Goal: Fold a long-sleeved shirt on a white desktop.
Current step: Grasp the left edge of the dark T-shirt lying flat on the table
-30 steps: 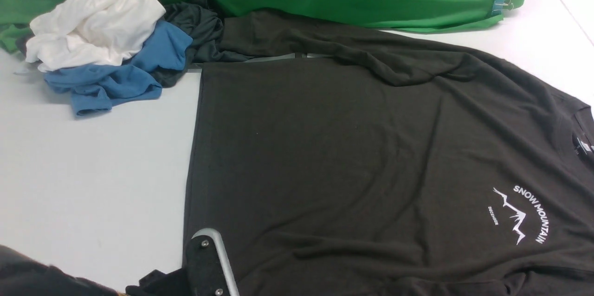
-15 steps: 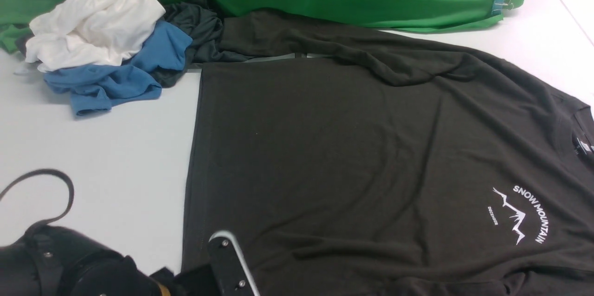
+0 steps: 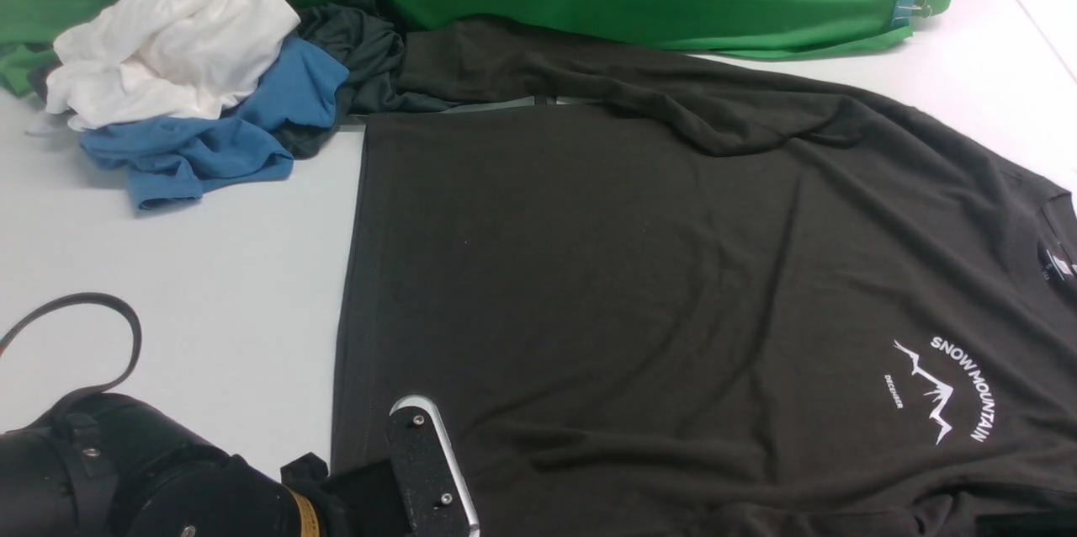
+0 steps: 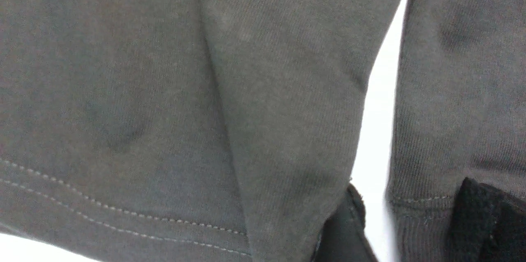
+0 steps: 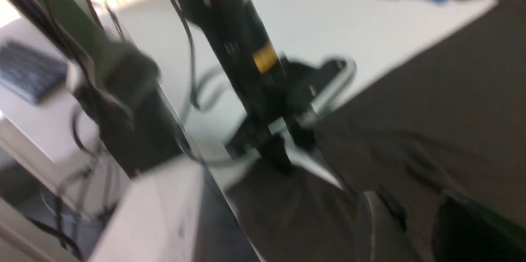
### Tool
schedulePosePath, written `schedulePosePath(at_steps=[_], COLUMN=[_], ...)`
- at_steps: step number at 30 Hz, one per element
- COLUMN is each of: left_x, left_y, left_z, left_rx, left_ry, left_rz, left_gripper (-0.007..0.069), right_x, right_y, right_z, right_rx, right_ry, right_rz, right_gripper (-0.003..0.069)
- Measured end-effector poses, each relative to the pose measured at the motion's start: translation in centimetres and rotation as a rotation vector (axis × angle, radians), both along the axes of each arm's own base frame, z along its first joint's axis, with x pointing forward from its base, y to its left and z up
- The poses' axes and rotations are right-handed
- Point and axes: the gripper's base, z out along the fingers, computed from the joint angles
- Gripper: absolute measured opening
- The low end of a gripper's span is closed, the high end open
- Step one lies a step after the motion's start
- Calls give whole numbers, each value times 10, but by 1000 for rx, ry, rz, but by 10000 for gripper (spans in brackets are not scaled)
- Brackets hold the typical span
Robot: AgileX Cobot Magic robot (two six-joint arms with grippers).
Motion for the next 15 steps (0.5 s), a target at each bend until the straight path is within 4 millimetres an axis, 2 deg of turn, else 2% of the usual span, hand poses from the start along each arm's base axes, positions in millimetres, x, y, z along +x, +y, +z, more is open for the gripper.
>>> schedulePosePath(at_steps=[4, 10, 14, 15], left_x=[0, 4, 4, 3], left_y=[-2, -6, -8, -9], left_z=[-5, -15, -15, -14], left_rx=[4, 33, 32, 25], left_ry=[28, 77, 102, 119], left_rz=[2, -16, -10, -1], left_gripper=[367, 360, 286, 202], right_x=[5, 6, 6, 6], right_y=[1, 1, 1, 0], right_z=[-5, -5, -5, -7], right_rx=[-87, -97, -100, -119], right_ry=[31, 38, 49, 70], right_rz=[-31, -42, -47, -58], right_gripper=[227, 237, 237, 238])
